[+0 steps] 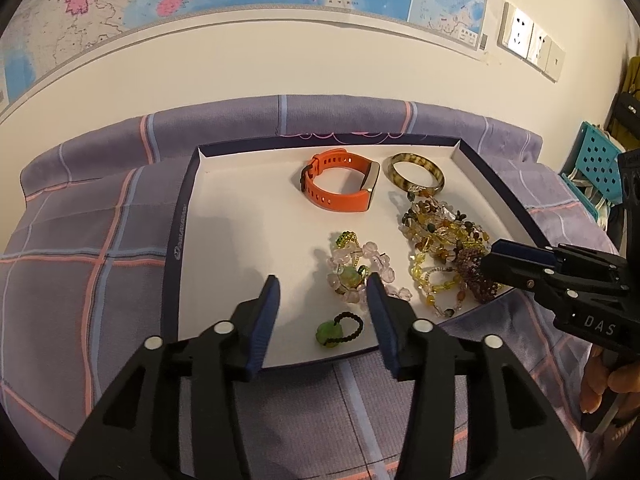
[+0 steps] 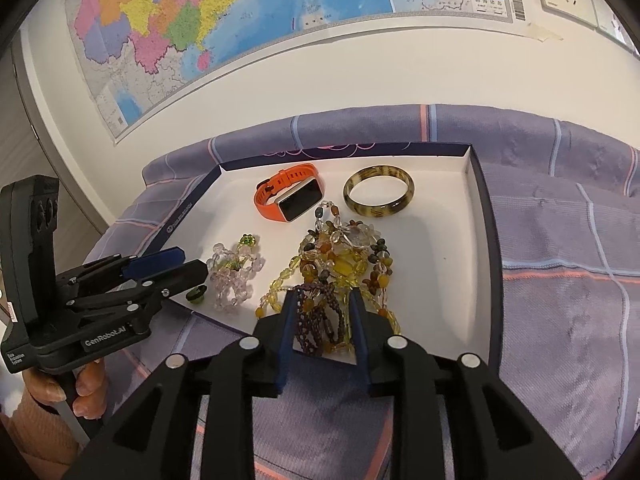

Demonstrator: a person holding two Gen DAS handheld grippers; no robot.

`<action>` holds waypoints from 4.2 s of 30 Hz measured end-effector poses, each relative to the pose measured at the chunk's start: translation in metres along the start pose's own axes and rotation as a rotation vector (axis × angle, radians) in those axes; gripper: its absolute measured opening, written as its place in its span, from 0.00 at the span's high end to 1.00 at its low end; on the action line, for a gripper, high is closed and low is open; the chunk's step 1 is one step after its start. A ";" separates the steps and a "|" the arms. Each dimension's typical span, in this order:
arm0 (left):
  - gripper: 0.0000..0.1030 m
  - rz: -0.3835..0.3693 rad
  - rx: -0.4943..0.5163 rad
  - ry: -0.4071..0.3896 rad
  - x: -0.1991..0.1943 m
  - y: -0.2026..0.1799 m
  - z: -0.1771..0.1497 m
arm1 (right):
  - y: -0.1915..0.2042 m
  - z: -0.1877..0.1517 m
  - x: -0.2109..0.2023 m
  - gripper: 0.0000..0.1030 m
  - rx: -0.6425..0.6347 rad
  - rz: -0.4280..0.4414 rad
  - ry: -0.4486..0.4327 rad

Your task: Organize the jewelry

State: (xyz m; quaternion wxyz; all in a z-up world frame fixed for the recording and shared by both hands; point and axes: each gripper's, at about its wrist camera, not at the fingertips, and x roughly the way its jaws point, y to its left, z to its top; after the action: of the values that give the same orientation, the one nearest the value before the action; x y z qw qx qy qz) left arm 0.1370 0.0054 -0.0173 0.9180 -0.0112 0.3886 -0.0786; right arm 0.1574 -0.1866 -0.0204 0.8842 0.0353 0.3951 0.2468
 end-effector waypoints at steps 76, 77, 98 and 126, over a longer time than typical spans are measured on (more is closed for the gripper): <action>0.06 0.135 -0.064 -0.095 -0.086 -0.018 -0.062 | 0.055 -0.070 -0.071 0.07 -0.108 -0.166 -0.136; 0.06 0.135 -0.062 -0.093 -0.086 -0.019 -0.062 | 0.055 -0.070 -0.071 0.07 -0.108 -0.167 -0.136; 0.06 0.147 -0.053 -0.102 -0.088 -0.022 -0.063 | 0.055 -0.071 -0.069 0.07 -0.105 -0.163 -0.129; 0.06 0.156 -0.052 -0.102 -0.087 -0.022 -0.064 | 0.055 -0.072 -0.069 0.07 -0.100 -0.165 -0.128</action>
State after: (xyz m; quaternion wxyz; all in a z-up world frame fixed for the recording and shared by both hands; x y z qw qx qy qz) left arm 0.0287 0.0000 0.0020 0.9394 -0.0087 0.3428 0.0042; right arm 0.0442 -0.1800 -0.0085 0.9256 -0.0257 0.3266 0.1896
